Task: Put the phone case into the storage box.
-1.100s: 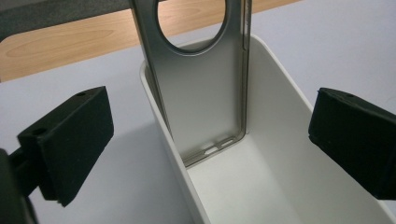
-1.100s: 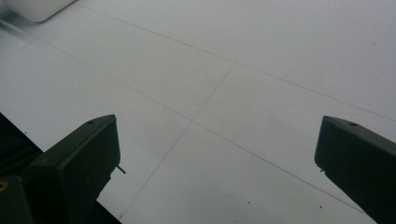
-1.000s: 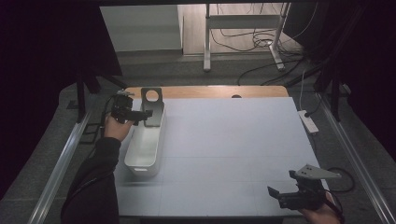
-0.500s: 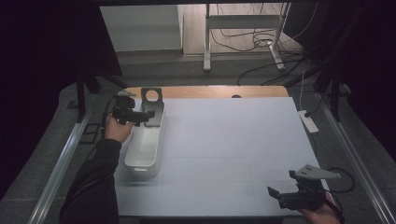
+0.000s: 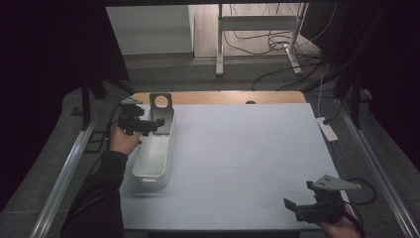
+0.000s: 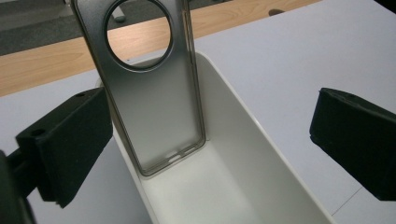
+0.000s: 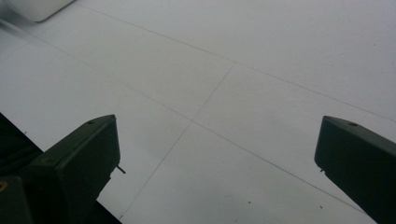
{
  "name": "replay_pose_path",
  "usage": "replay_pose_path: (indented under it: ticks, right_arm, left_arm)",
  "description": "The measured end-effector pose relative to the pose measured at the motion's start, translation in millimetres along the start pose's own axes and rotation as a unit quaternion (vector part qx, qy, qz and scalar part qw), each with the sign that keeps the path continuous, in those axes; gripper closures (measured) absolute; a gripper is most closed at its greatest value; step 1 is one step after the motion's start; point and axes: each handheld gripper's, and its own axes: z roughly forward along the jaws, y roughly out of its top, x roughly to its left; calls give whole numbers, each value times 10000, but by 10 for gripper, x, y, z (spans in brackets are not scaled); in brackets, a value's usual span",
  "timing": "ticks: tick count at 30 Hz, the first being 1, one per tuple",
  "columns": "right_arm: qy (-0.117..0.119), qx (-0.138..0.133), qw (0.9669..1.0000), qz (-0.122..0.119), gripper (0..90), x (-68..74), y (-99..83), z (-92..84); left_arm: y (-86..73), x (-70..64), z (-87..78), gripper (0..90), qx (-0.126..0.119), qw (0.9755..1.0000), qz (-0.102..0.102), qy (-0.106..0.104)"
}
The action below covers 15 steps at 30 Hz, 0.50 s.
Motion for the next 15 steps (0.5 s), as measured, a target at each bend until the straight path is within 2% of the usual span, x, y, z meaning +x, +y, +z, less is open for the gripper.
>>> replay_pose_path:
  ticks: [13, 15]
  right_arm:
    - [11, 24, 10000, -1, 4, -3, 1, 0]
    - [24, 19, 10000, 3, 5, -3, 0, 3]
  left_arm:
    - [-75, -131, -56, 0, -103, 9999, 29, -120]
    - [-87, -165, -50, 0, -87, 9999, 94, -112]
